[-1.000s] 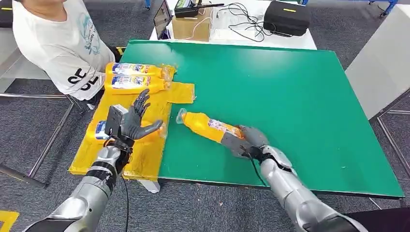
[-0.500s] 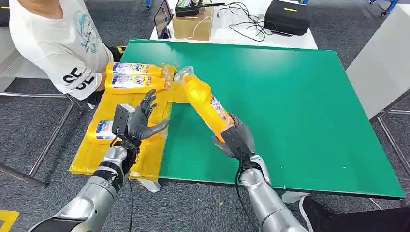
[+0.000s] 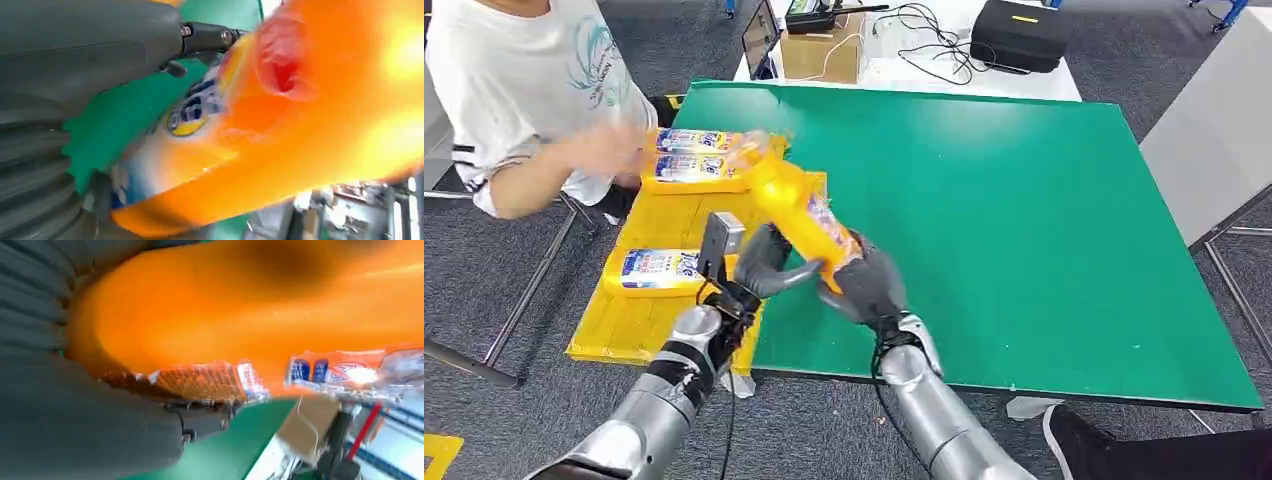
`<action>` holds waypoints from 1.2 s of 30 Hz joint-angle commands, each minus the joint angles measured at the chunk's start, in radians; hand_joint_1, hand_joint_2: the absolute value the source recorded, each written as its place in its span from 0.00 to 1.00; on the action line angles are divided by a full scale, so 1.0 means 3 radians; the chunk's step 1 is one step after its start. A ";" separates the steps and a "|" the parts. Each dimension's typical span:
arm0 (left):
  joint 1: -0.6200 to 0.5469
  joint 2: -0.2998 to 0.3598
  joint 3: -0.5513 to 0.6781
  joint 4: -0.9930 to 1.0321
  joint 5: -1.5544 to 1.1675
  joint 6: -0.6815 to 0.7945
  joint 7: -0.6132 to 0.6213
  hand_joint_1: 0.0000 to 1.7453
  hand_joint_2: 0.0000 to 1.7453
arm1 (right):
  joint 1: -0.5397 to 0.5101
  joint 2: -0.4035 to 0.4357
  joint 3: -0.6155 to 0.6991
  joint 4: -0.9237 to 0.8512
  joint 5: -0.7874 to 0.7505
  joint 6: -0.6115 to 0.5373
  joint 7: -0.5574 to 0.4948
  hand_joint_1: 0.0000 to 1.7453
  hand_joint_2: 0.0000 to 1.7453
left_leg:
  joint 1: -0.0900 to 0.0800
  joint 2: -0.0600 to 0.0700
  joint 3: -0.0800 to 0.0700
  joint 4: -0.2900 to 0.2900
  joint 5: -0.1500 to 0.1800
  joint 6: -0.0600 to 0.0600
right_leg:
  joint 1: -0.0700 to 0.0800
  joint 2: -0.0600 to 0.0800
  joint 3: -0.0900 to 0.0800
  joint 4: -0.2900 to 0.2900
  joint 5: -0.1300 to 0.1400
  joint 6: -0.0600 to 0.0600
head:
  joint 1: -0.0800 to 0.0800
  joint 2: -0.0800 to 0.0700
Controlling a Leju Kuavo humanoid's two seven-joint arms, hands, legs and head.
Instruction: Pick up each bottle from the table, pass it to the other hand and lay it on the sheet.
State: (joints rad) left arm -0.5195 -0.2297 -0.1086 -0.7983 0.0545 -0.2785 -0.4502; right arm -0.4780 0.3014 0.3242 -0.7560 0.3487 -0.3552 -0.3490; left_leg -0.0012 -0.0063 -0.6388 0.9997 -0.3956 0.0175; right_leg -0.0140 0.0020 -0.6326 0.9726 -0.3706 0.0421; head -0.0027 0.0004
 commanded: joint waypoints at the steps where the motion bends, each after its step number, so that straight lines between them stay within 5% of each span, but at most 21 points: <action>1: 0.0020 0.0024 -0.0422 -0.0347 0.0132 0.0028 0.0126 0.00 1.00 | -0.0270 0.0036 0.0241 0.0533 -0.0016 -0.0002 0.0011 1.00 1.00 | 0.0002 -0.0001 0.0012 0.0002 -0.0007 -0.0004 | 0.0003 -0.0003 0.0013 0.0001 -0.0007 -0.0005 | 0.0000 -0.0001; 25: 0.0020 0.0031 -0.0425 -0.0341 0.0139 0.0030 0.0125 0.00 1.00 | -0.0272 0.0033 0.0241 0.0533 -0.0019 0.0001 0.0010 1.00 1.00 | 0.0003 -0.0001 0.0012 0.0002 -0.0007 -0.0004 | 0.0004 -0.0003 0.0013 0.0001 -0.0008 -0.0005 | 0.0000 -0.0001; 34: -0.0042 0.0078 -0.0619 -0.0327 0.0331 0.0042 0.0180 0.00 1.00 | -0.0261 0.0159 0.0674 0.0877 0.0225 0.0090 0.0192 1.00 1.00 | 0.0005 -0.0004 0.0022 0.0003 -0.0012 -0.0005 | 0.0006 -0.0006 0.0023 0.0002 -0.0014 -0.0007 | 0.0000 -0.0001; 35: -0.0036 0.0082 -0.0587 -0.0310 0.0410 -0.0007 0.0180 1.00 1.00 | -0.0267 0.0159 0.0685 0.0897 0.0245 0.0058 0.0216 0.98 1.00 | 0.0002 -0.0003 0.0008 0.0000 -0.0003 -0.0003 | 0.0003 -0.0005 0.0007 -0.0001 -0.0005 -0.0003 | -0.0001 -0.0001; 36: -0.0034 0.0107 -0.0590 -0.0317 0.0397 0.0000 0.0143 1.00 1.00 | -0.0271 0.0154 0.0670 0.0896 0.0235 0.0045 0.0201 0.07 1.00 | 0.0005 -0.0002 0.0019 0.0002 -0.0010 -0.0004 | 0.0005 -0.0005 0.0019 0.0001 -0.0011 -0.0006 | 0.0000 0.0000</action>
State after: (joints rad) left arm -0.4751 -0.2232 -0.1938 -0.9174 0.1537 -0.2533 -0.3983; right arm -0.5311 0.3407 0.4124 -0.6279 0.4006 -0.3449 -0.3120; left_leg -0.0011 -0.0058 -0.6389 0.9997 -0.3954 0.0175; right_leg -0.0140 0.0022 -0.6336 0.9726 -0.3706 0.0421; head -0.0027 0.0004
